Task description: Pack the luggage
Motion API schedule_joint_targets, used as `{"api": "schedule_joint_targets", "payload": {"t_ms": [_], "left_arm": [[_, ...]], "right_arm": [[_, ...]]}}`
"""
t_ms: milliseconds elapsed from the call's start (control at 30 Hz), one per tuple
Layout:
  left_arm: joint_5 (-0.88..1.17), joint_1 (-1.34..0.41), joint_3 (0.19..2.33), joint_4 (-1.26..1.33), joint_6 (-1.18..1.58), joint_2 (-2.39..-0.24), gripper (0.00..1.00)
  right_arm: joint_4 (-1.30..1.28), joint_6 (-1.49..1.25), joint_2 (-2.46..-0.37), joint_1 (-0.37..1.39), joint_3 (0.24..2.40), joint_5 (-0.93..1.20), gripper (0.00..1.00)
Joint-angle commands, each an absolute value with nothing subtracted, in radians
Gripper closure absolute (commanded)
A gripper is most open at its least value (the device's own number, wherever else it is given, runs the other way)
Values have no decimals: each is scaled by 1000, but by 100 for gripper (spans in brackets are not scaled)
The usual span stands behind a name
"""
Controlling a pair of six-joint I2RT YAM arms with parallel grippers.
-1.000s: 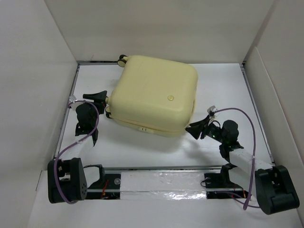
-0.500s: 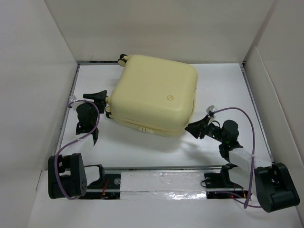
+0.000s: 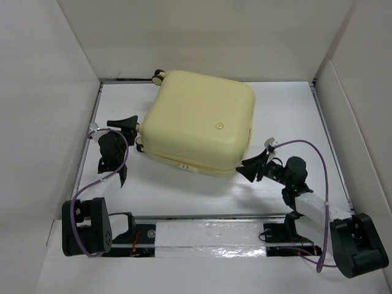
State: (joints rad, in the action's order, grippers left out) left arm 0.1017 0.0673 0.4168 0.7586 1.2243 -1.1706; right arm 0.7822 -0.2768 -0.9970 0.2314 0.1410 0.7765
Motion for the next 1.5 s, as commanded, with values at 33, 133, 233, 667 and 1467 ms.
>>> {"api": "schedule_joint_targets", "payload": {"t_ms": [33,133,233,667,1467], "left_arm": [[193,44,430,881,1192,-1149,91],[195,44,430,877,1190,-1147,91],[196,44,433,877,1190,-1150,92],[198,44,437,885,1187,-1160,95],[198,44,434,894,1183,-1184,97]], "right_arm": [[805,-270,-973,261,126,739,48],[779,-267,-959,261,123,716,55],[778,-270,-950,261,110,678,64],[730,-276,-914,261,106,597,39],[749,-209,-991,261,182,621,47]]}}
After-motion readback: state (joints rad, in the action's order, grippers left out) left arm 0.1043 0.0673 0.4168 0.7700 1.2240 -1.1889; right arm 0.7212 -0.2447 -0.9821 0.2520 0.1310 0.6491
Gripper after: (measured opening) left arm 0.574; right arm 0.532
